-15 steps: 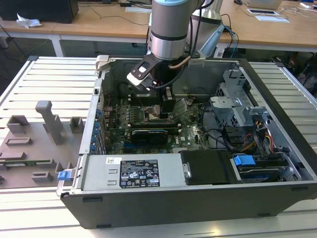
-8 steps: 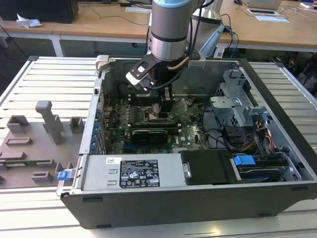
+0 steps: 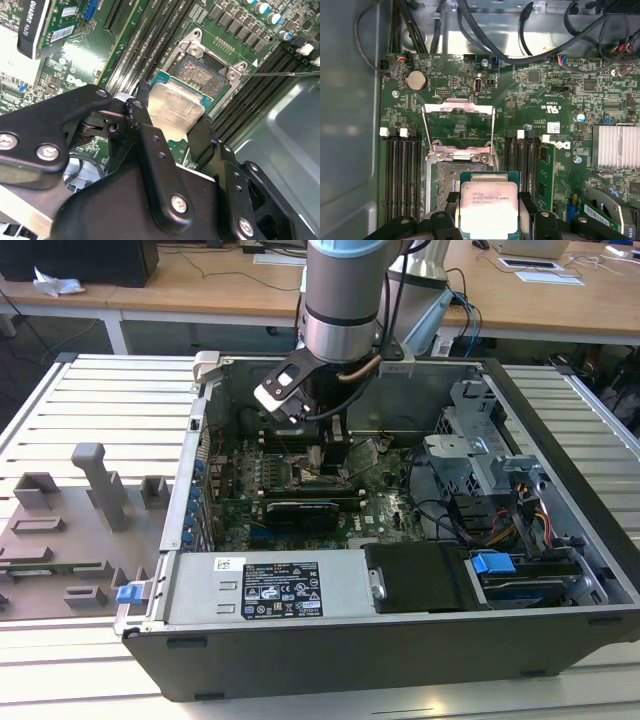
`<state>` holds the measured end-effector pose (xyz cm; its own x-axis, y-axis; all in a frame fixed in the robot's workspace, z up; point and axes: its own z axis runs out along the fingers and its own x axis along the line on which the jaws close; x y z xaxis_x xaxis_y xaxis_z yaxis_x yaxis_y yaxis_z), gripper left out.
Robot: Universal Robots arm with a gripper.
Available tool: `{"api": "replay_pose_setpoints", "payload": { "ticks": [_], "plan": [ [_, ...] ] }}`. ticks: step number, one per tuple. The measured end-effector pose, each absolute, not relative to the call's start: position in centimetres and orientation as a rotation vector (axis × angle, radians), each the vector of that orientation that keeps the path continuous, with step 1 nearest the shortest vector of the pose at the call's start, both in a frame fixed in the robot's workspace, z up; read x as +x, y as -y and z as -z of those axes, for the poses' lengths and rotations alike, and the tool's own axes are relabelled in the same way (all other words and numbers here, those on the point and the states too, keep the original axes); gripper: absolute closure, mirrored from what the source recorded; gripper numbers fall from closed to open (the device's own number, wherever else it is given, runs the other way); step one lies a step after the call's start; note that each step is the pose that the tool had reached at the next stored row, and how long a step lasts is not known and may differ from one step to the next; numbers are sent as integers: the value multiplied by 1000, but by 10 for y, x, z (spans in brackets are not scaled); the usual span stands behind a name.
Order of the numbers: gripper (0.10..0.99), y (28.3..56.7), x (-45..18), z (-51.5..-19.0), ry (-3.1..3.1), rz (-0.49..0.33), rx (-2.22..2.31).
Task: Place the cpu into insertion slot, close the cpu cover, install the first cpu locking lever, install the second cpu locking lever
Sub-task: 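Place the cpu into insertion slot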
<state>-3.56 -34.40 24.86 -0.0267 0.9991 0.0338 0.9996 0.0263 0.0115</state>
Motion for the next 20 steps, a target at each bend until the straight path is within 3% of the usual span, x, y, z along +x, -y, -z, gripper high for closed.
{"api": "replay_pose_setpoints", "payload": {
  "ticks": [10, 20],
  "plan": [
    [541, 313, -36, -245, 2239, 49, -2181],
    [541, 316, -44, -213, 2242, 43, -2183]
  ]
}}
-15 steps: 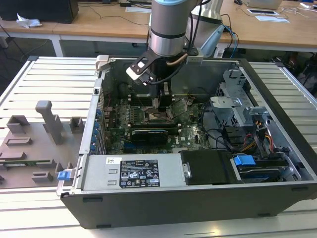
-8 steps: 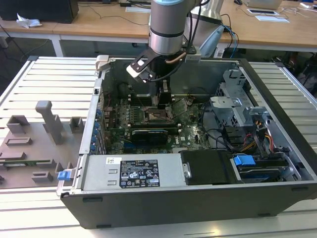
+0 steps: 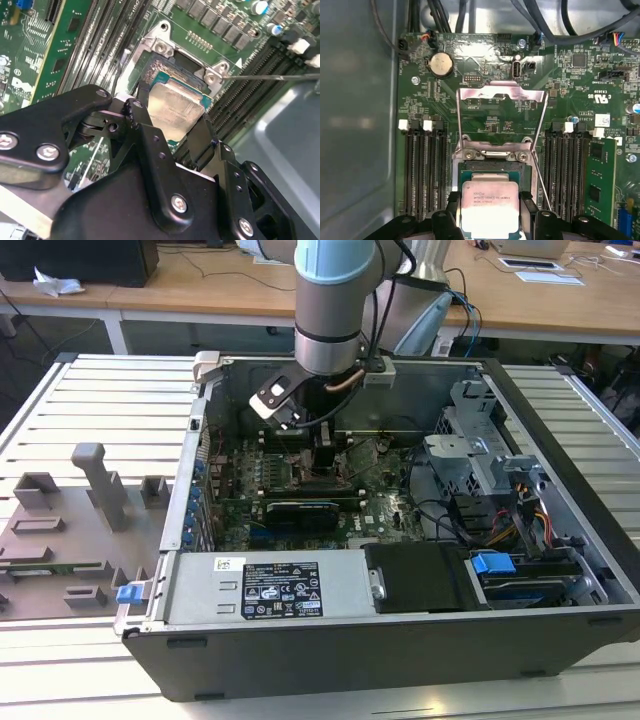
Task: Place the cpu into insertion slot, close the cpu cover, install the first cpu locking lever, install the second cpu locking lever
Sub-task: 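Place the cpu into insertion slot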
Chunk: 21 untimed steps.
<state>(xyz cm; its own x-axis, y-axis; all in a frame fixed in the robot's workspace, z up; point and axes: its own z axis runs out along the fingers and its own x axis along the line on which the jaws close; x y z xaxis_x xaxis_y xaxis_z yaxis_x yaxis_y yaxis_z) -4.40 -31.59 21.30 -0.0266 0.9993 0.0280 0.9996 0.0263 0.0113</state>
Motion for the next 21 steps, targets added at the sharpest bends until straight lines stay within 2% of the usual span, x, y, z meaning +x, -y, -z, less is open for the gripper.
{"api": "replay_pose_setpoints", "payload": {
  "ticks": [21],
  "plan": [
    [541, 318, -44, -197, 2227, 43, -2198]
  ]
}}
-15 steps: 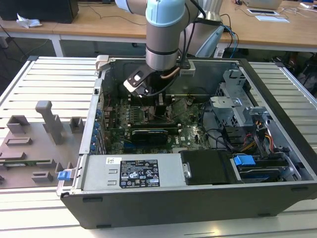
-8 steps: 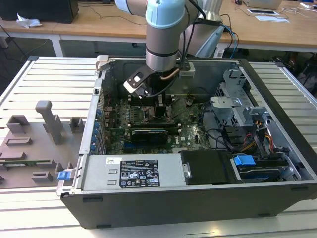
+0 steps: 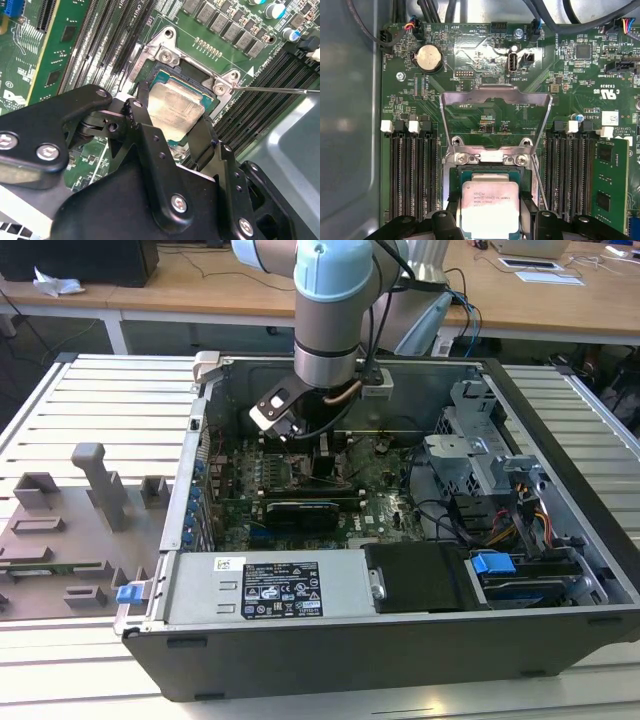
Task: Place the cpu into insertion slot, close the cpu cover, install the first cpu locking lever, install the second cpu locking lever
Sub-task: 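Place the cpu into insertion slot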
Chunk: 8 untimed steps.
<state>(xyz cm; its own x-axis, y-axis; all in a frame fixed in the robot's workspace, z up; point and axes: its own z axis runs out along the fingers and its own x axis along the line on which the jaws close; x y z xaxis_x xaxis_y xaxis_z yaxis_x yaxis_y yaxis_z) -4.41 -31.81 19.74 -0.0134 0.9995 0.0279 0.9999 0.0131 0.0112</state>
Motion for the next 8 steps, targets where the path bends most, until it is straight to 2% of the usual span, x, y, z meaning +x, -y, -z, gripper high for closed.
{"api": "replay_pose_setpoints", "payload": {
  "ticks": [6, 7, 8],
  "plan": [
    [541, 318, -44, -196, 2227, 43, -2198],
    [529, 318, -44, -196, 2227, 46, -2197],
    [471, 318, -44, -196, 2227, 45, -2198]
  ]
}}
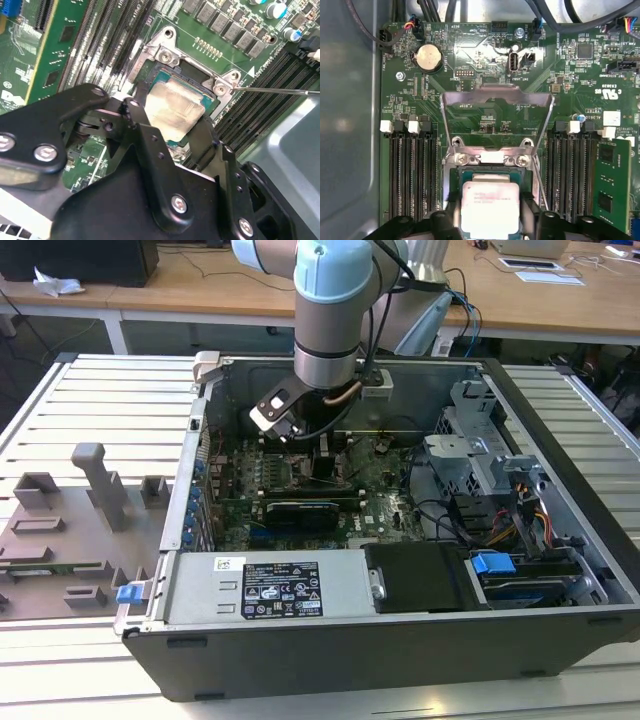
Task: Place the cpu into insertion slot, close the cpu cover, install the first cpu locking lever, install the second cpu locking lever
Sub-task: 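Place the cpu into insertion slot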
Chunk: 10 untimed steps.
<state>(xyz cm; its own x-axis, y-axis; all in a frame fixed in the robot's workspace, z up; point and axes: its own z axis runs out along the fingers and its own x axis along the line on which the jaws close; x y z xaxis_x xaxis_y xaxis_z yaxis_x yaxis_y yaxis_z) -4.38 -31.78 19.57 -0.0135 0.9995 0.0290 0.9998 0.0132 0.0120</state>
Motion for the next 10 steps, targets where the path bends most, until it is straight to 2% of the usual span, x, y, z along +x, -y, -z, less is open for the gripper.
{"api": "replay_pose_setpoints", "payload": {
  "ticks": [4, 10],
  "plan": [
    [471, 318, -44, -197, 2228, 42, -2198],
    [471, 315, -44, -220, 2228, 42, -2199]
  ]
}}
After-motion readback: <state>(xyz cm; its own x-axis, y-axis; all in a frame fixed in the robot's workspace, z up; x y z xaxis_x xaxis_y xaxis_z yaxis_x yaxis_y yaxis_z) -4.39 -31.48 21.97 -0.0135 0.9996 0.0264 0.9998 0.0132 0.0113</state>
